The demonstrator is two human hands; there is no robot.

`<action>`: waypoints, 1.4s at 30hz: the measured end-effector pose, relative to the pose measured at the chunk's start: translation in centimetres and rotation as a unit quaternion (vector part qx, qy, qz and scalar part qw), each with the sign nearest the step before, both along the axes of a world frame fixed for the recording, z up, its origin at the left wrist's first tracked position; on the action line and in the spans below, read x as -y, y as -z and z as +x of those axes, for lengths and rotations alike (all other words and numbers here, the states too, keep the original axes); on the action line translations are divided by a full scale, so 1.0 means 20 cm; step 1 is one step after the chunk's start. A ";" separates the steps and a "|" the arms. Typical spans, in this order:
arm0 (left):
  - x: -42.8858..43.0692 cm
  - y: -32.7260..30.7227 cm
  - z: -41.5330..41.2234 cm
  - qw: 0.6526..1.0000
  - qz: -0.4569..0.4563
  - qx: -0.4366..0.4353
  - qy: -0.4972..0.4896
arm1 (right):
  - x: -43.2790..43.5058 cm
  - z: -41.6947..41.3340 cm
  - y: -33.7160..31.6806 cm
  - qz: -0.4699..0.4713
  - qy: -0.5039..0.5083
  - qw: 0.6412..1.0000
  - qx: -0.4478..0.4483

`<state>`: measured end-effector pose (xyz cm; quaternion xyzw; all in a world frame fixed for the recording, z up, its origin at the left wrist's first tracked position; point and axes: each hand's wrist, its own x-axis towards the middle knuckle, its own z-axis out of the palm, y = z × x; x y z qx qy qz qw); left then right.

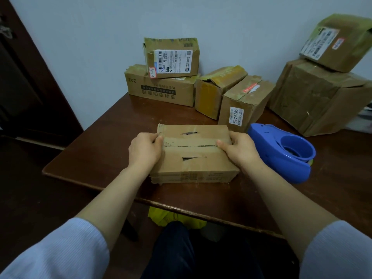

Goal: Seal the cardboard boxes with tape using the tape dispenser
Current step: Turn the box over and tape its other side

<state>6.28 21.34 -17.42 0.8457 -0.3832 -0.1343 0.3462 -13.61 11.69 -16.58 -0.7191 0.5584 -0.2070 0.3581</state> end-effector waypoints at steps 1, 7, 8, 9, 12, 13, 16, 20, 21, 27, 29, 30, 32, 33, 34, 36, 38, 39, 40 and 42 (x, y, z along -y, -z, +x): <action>0.01 0.00 0.01 1.000 0.008 -0.011 -0.009 | 0.01 0.00 0.00 0.026 0.029 0.999 0.012; 0.03 0.01 -0.02 0.998 0.050 0.041 -0.014 | 0.03 0.06 0.03 0.014 0.068 0.994 -0.090; 0.02 0.01 -0.03 0.998 0.046 0.045 -0.016 | 0.03 0.05 0.03 0.004 0.066 0.995 -0.073; 0.02 0.01 -0.03 0.998 0.043 0.044 -0.018 | 0.03 0.04 0.04 -0.001 0.059 0.997 -0.054; 0.01 0.01 -0.01 1.000 0.022 -0.002 -0.021 | 0.02 0.02 0.03 0.015 0.059 0.998 -0.015; 0.00 0.01 0.00 0.999 0.013 -0.030 -0.019 | 0.02 0.00 0.02 0.033 0.070 0.997 0.008; -0.04 0.02 -0.02 0.999 0.001 -0.050 -0.007 | 0.00 -0.01 0.02 0.030 0.068 0.997 0.006; -0.05 0.03 -0.03 0.999 -0.026 -0.017 -0.022 | -0.05 -0.01 0.05 -0.084 0.050 0.994 -0.049; -0.06 0.02 -0.03 0.999 -0.030 -0.036 -0.024 | -0.05 -0.02 0.05 -0.080 0.051 0.995 -0.033; -0.09 0.04 -0.03 0.998 -0.025 -0.049 -0.010 | -0.05 -0.03 0.07 -0.014 0.029 0.999 0.015; -0.09 0.04 -0.02 0.998 -0.037 -0.044 -0.020 | -0.04 -0.03 0.08 -0.017 0.042 0.998 0.037; -0.09 0.03 -0.01 0.997 -0.039 -0.058 -0.024 | -0.02 -0.03 0.07 -0.007 0.047 0.998 0.045; -0.09 0.03 0.01 0.997 -0.024 -0.066 -0.019 | 0.01 -0.02 0.05 0.024 0.046 0.998 0.035; -0.09 0.02 0.01 0.998 -0.011 -0.056 -0.008 | 0.01 -0.01 0.04 0.038 0.040 0.998 0.020; -0.09 0.01 0.00 0.999 -0.010 -0.047 -0.003 | 0.01 0.00 0.03 0.039 0.031 0.999 0.007; -0.10 -0.02 0.00 0.996 -0.059 -0.060 -0.012 | 0.00 0.01 0.02 0.008 0.017 0.999 0.034; -0.11 -0.06 0.00 0.982 -0.147 -0.120 -0.018 | -0.01 0.00 -0.03 -0.026 0.023 0.992 0.118; -0.12 -0.09 0.00 0.973 -0.182 -0.141 -0.016 | -0.02 0.00 -0.06 -0.041 0.029 0.986 0.157; -0.12 -0.12 0.01 0.966 -0.210 -0.147 -0.008 | -0.02 -0.01 -0.09 -0.054 0.035 0.980 0.187; -0.11 -0.16 0.00 0.953 -0.259 -0.154 0.026 | -0.03 -0.01 -0.13 -0.077 0.040 0.971 0.223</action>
